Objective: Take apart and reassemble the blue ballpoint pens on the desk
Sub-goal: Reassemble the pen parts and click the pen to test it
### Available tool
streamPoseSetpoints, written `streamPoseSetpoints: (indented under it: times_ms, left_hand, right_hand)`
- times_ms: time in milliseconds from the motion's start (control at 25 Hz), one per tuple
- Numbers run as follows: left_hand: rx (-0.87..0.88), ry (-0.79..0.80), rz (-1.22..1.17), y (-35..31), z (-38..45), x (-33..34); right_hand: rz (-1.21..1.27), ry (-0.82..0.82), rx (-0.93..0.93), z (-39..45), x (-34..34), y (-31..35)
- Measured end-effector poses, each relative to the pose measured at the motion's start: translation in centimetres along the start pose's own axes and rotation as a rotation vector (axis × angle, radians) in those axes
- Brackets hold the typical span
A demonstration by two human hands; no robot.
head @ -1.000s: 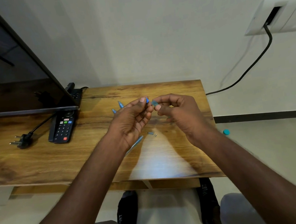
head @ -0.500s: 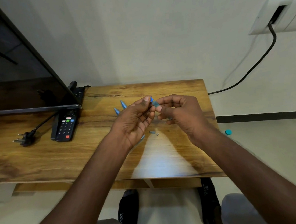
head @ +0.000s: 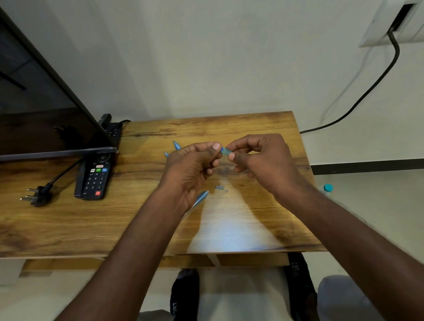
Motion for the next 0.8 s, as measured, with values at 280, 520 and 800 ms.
streamPoseSetpoints:
  times_ms: [280, 520, 800]
  left_hand:
    - [-0.116, 0.074, -0.224, 1.1, 0.0, 0.6]
    - [-0.129, 0.042, -0.32, 1.6, 0.0, 0.7]
    - [-0.145, 0.08, -0.247, 1.8, 0.0, 1.3]
  right_hand:
    - [0.144, 0.017, 0.056, -0.2, 0.3, -0.1]
    - [0.114, 0.028, 0.044, -0.3, 0.6, 0.1]
    - [0.165, -0.006, 0.078, -0.4, 0.8, -0.6]
Point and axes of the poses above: each hand's wrist, its own z-axis towards the middle knuckle, its own x-axis out of the palm, y = z × x, the point moved 7 cm from there along z, towards the middle knuckle, and after that the axes turned 13 degrees about y, right-handed, at the moved point
